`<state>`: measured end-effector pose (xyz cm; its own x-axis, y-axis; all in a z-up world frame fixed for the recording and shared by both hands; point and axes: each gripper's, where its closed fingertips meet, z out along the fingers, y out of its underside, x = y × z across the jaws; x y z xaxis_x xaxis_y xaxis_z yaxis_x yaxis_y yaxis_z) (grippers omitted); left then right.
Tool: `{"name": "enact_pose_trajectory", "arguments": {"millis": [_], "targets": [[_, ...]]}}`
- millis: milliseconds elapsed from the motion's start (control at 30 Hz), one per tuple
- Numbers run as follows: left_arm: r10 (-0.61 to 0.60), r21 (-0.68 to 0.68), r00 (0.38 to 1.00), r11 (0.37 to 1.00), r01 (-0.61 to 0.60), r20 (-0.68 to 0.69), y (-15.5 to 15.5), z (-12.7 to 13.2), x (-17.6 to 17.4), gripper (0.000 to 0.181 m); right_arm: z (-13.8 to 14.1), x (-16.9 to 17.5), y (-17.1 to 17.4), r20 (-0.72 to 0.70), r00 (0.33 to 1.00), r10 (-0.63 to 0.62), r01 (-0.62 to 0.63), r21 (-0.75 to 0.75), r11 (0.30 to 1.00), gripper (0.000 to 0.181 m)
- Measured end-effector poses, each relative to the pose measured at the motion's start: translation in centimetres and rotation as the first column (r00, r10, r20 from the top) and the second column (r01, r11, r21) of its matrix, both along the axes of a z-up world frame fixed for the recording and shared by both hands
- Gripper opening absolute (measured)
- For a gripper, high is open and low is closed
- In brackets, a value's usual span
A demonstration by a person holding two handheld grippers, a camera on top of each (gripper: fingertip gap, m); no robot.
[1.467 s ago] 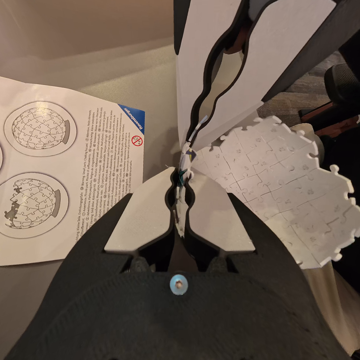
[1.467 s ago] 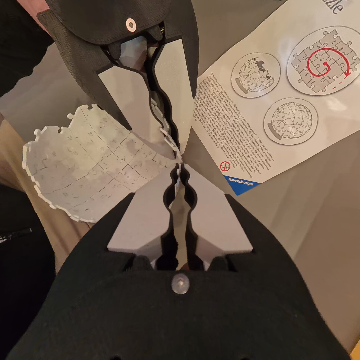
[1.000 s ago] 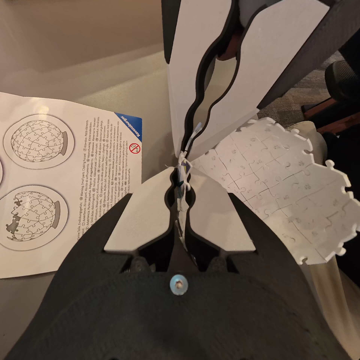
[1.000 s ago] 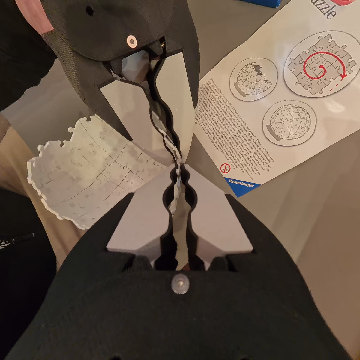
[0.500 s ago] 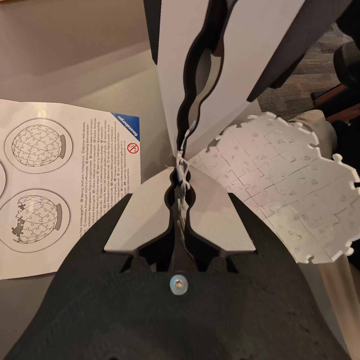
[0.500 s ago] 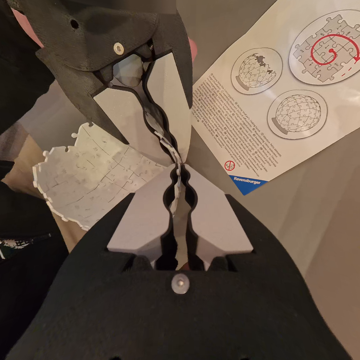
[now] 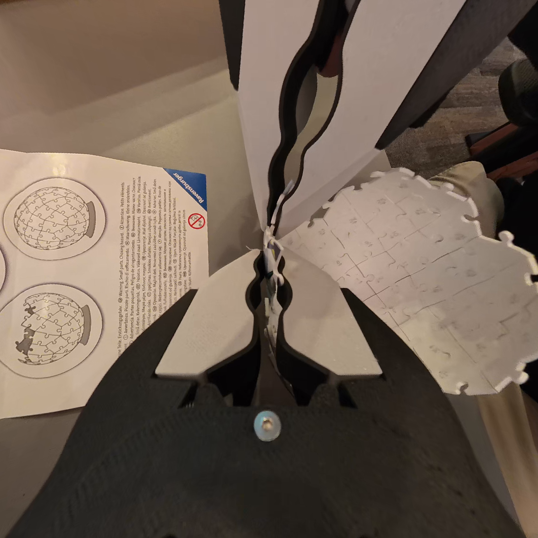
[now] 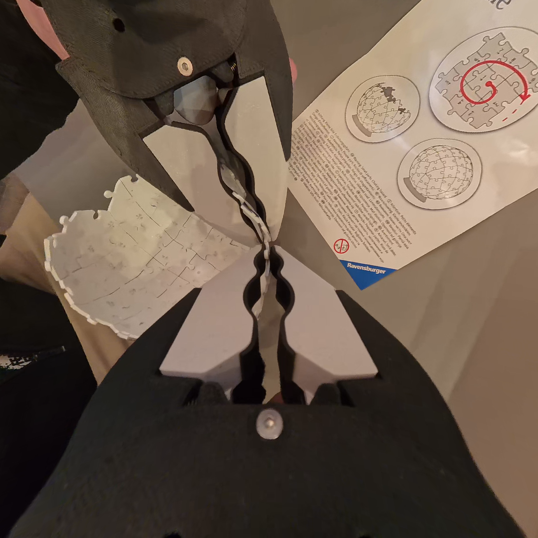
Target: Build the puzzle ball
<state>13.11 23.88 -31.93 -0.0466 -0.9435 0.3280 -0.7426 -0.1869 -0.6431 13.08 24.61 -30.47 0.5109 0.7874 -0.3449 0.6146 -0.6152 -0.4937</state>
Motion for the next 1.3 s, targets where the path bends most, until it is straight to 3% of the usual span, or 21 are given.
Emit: {"name": "enact_pose_trajectory", "arguments": {"millis": [333,467,600,1300], "targets": [[-0.024,0.052,1.0,0.998,0.025,-0.015,0.0,0.2,0.0,0.006,0.2,0.0,-0.1,0.007,1.0,0.013,-0.014,0.009,1.0,0.0],[0.022,0.096,1.0,0.995,-0.023,0.005,0.9,0.7,0.0,0.013,0.1,0.0,-0.1,0.02,1.0,0.014,-0.015,0.012,1.0,0.0],[0.013,0.112,1.0,0.994,-0.014,0.014,0.8,1.0,-0.3,0.004,0.1,0.0,0.0,0.011,1.0,0.011,-0.011,0.012,1.0,0.0],[-0.011,0.08,1.0,0.997,0.009,0.018,0.4,0.7,-0.5,0.003,-0.1,-0.2,-0.3,-0.021,1.0,0.006,-0.006,-0.022,1.0,0.0]]}}
